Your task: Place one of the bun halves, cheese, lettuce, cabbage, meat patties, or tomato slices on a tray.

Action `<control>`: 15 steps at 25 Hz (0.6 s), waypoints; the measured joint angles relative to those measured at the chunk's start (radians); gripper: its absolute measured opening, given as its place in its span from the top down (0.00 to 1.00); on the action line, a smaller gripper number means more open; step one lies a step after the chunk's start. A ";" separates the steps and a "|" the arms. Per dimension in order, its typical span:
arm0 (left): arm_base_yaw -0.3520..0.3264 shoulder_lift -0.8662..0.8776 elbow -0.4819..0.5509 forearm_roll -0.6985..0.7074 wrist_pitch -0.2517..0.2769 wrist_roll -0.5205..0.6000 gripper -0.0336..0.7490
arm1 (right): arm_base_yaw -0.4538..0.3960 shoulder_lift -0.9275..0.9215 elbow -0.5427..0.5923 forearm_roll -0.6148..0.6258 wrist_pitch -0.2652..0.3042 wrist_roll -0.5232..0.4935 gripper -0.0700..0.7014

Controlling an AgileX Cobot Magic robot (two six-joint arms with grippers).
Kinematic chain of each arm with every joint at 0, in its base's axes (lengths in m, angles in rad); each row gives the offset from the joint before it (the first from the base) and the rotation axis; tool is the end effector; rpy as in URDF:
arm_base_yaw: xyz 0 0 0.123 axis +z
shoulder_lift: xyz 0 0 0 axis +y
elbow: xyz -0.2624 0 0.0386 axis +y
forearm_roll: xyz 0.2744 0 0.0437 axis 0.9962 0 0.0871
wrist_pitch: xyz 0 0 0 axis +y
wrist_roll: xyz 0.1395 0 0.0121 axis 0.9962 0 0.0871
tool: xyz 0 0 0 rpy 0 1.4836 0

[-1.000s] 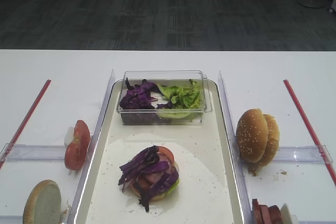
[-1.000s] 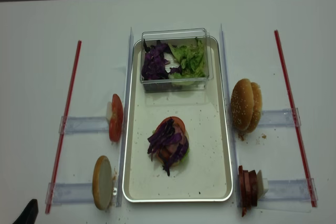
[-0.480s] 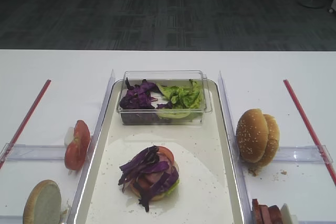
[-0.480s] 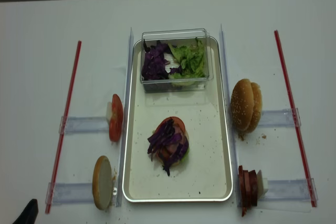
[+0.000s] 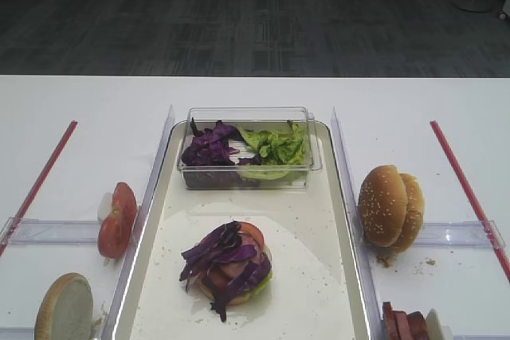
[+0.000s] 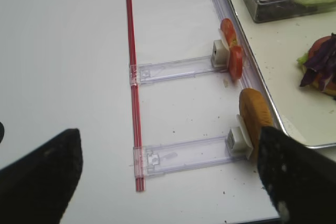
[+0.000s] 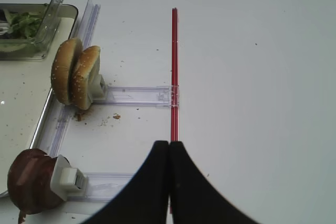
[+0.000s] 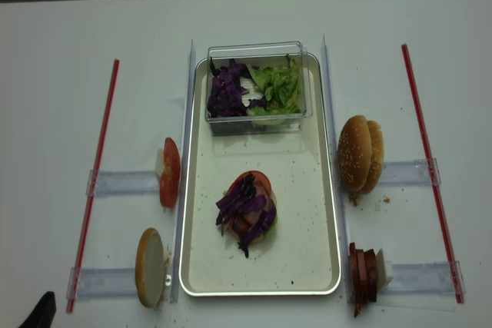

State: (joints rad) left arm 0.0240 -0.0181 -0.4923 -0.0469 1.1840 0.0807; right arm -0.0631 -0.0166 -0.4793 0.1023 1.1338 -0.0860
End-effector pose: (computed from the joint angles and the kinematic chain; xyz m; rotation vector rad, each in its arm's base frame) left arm 0.0716 -0.0044 0.2516 0.0672 2.1551 0.0035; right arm 0.0771 0.0081 0.2534 -0.0333 2.1168 0.0353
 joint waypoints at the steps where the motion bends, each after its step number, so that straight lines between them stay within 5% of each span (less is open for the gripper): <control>1: 0.000 0.000 0.000 0.000 0.000 0.000 0.17 | 0.000 0.000 0.000 0.000 0.000 0.000 0.86; 15: 0.000 0.000 0.000 0.000 0.000 0.000 0.17 | 0.000 0.000 0.000 0.000 0.000 0.000 0.86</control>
State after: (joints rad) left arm 0.0240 -0.0181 -0.4923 -0.0469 1.1840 0.0807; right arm -0.0631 -0.0166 -0.4793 0.1023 1.1338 -0.0860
